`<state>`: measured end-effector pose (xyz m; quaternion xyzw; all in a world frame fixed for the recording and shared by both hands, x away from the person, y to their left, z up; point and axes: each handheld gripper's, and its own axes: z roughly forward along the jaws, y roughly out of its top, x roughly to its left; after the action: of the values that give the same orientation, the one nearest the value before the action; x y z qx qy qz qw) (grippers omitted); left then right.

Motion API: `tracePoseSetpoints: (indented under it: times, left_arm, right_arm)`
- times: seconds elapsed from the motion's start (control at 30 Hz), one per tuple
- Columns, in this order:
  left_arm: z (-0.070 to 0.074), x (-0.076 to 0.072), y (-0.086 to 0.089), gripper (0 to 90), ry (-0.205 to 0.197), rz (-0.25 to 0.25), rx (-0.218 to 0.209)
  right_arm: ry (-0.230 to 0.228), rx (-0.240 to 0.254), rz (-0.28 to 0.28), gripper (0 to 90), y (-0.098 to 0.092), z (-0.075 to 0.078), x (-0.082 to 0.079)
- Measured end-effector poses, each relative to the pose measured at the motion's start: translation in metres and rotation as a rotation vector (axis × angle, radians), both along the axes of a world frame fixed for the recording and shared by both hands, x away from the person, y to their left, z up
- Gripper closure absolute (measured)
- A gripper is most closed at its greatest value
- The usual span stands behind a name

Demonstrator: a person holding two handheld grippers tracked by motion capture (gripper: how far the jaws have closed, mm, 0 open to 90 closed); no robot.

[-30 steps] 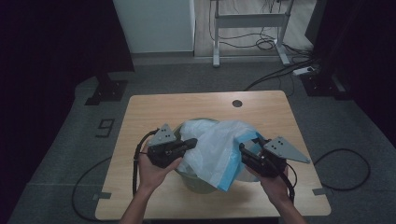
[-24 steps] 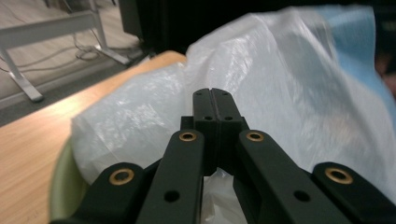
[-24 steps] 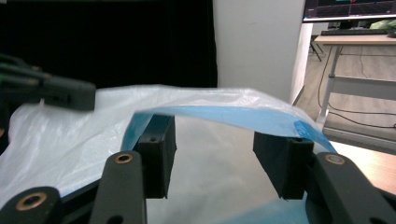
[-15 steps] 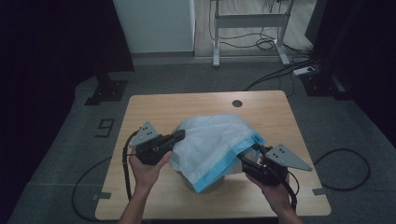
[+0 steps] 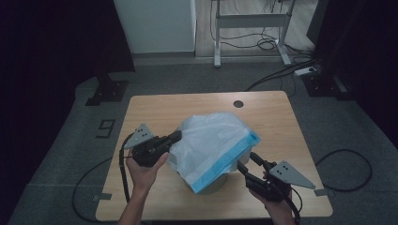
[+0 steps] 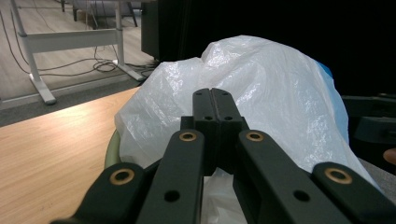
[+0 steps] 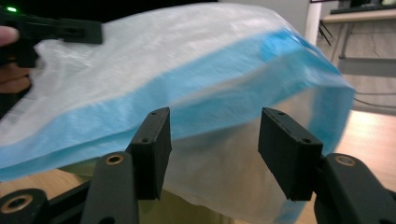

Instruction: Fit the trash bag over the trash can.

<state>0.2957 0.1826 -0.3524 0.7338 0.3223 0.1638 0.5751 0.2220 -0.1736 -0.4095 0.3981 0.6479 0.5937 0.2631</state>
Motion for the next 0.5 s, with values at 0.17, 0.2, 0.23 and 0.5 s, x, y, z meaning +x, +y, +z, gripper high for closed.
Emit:
tracePoseSetpoints:
  times: [0.17, 0.2, 0.23, 0.5]
  left_arm:
    - [0.000, 0.000, 0.000, 90.0, 0.001, -0.003, -0.001]
    - [-0.001, 0.000, 0.000, 90.0, 0.001, -0.004, -0.003]
    - [-0.001, 0.000, 0.000, 90.0, 0.001, -0.005, -0.004]
    - [-0.003, 0.002, 0.001, 90.0, 0.012, -0.012, -0.013]
  right_arm:
    - [0.026, 0.017, -0.023, 43.2, -0.005, -0.005, 0.009]
    - [0.033, 0.027, -0.027, 43.4, -0.006, -0.006, 0.012]
    - [0.037, 0.032, -0.029, 43.7, -0.007, -0.006, 0.014]
    - [0.044, 0.118, 0.013, 60.9, -0.003, 0.000, 0.036]
